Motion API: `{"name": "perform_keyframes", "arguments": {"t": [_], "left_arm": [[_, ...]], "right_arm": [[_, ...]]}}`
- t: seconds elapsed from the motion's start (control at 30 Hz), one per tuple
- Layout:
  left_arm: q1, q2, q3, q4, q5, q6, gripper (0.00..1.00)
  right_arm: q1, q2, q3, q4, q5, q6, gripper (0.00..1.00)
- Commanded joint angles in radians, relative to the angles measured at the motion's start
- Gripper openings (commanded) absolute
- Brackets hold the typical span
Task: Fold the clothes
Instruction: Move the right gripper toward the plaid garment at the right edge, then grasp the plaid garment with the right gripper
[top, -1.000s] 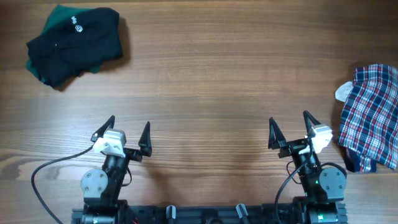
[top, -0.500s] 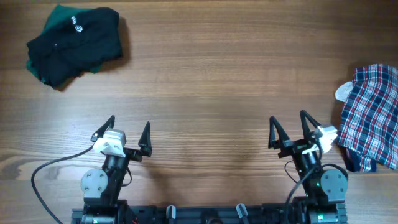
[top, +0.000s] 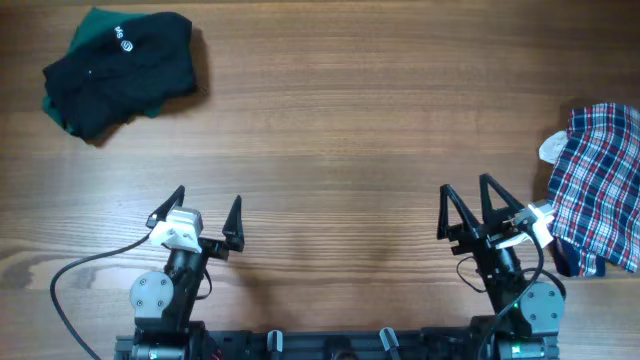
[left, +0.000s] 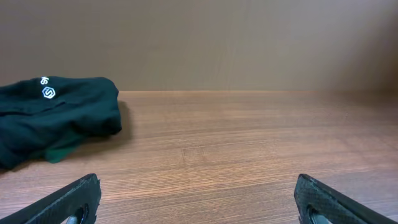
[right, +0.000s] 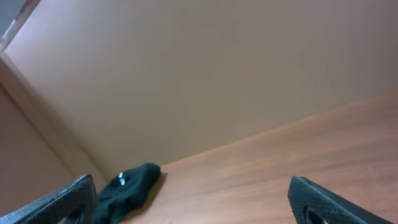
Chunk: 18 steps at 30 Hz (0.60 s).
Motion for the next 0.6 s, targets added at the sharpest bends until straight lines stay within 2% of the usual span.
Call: {"name": "perform_keyframes", "arguments": {"t": [0.0, 0.17, 0.2, 0.4, 0.57], "left_arm": [[-0.002, -0.006, -0.002, -0.007, 0.002, 0.012, 1.00], [-0.002, -0.006, -0.002, -0.005, 0.002, 0.012, 1.00], [-0.002, -0.006, -0.002, -0.005, 0.002, 0.012, 1.00], [-0.002, -0.006, -0.002, -0.005, 0.002, 0.012, 1.00], [-0.002, -0.006, -0.002, -0.005, 0.002, 0.012, 1.00]], "right_arm": [[-0.002, 0.032, 0.109, -0.025, 0.082, -0.083, 1.00], [-0.003, 0.217, 0.306, -0.208, 0.204, -0.234, 1.00], [-0.003, 0.310, 0.393, -0.287, 0.286, -0.260, 1.00], [-0.077, 0.668, 0.697, -0.554, 0.520, -0.277, 1.00], [-0.270, 0.946, 0.893, -0.687, 0.422, -0.274, 1.00]]}}
